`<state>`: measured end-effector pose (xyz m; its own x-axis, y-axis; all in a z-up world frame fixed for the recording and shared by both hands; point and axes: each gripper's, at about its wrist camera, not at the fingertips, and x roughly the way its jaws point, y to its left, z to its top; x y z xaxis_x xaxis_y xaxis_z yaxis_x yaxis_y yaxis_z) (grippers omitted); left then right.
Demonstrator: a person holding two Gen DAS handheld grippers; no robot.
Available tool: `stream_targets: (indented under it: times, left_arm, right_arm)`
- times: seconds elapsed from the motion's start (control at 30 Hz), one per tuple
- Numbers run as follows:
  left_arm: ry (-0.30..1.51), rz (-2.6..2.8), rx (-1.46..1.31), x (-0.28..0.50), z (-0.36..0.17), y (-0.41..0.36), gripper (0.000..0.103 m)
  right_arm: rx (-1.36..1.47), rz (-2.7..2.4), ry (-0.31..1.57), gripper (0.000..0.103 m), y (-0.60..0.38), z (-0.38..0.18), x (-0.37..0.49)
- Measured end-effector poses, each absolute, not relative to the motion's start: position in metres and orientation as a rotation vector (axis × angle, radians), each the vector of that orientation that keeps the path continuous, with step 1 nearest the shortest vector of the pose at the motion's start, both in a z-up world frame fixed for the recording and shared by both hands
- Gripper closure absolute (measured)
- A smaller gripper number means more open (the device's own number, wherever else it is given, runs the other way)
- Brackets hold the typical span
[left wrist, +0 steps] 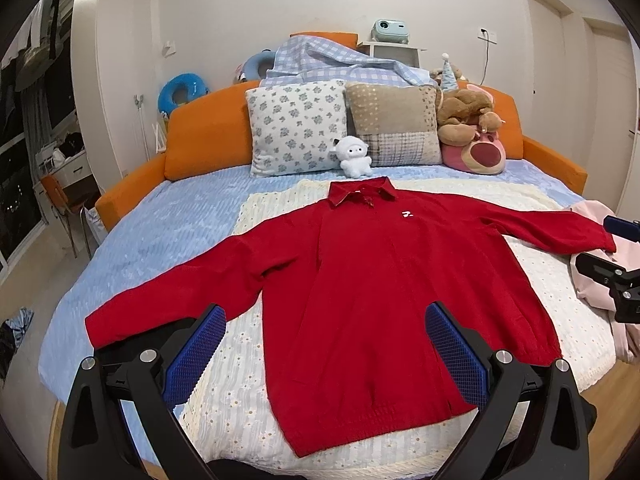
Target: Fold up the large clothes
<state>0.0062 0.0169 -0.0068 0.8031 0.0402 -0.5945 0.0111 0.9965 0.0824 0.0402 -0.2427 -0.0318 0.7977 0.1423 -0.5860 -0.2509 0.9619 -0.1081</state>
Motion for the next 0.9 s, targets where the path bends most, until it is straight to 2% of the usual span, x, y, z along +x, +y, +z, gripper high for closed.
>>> stream_targets:
  times: [0.5, 0.7, 0.9]
  left_arm:
    - [0.637, 0.042, 0.019, 0.022, -0.009, 0.046, 0.002]
    - [0.626, 0.098, -0.074, 0.034, -0.017, 0.103, 0.002]
    - [0.733, 0.165, -0.242, 0.063, -0.056, 0.203, 0.002]
  right_arm:
    - [-0.194, 0.239, 0.614, 0.005, -0.227, -0.030, 0.065]
    - [-0.231, 0.316, 0.533, 0.005, -0.192, -0.022, 0.075]
    - [-0.264, 0.452, 0.594, 0.005, -0.127, -0.033, 0.108]
